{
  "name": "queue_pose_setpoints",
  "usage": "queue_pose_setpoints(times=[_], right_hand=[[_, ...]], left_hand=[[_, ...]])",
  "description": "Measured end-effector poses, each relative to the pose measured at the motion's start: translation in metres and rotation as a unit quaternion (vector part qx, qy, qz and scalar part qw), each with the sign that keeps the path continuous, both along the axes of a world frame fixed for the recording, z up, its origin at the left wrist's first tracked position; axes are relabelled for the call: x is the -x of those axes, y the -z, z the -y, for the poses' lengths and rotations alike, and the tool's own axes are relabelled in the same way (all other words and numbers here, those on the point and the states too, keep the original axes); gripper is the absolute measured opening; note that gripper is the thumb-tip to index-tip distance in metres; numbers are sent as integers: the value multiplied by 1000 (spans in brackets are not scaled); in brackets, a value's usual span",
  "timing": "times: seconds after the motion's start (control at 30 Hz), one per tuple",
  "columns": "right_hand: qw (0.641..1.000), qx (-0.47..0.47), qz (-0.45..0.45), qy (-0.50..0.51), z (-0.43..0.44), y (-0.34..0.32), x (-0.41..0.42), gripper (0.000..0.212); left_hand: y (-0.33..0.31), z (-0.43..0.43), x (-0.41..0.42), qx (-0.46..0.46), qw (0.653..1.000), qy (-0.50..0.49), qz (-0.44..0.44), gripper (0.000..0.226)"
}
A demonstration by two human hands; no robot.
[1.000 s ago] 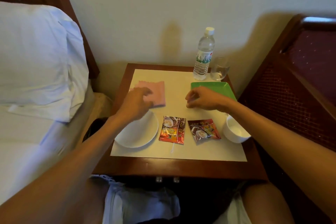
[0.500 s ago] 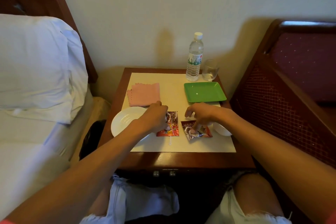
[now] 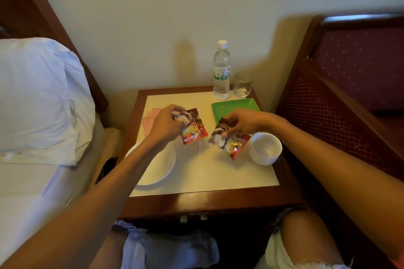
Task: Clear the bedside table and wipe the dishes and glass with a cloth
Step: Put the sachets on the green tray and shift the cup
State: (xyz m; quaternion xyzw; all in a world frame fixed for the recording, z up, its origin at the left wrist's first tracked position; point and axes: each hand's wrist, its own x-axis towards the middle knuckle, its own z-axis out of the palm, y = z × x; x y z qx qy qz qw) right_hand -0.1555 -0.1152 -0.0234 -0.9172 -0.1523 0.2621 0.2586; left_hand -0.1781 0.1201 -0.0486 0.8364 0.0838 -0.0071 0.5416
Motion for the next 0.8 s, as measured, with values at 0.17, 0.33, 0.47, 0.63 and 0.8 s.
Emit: queue_pose_setpoints(times=[0.17, 0.33, 0.47, 0.63, 0.8], right_hand=[[968, -154, 0, 200, 39, -5, -33, 15], [912, -213, 31, 348, 68, 20, -58, 34], [898, -220, 45, 380, 74, 40, -66, 38], [916, -126, 117, 361, 74, 57, -72, 47], [931, -67, 159, 323, 76, 74, -77, 60]], left_hand=[[-2, 27, -29, 87, 993, -82, 25, 40], [12, 66, -61, 96, 992, -85, 9, 40], [22, 89, -83, 10, 999, -29, 13, 50], [35, 97, -90, -192, 979, 71, -1, 77], [39, 108, -87, -247, 962, 111, 28, 51]])
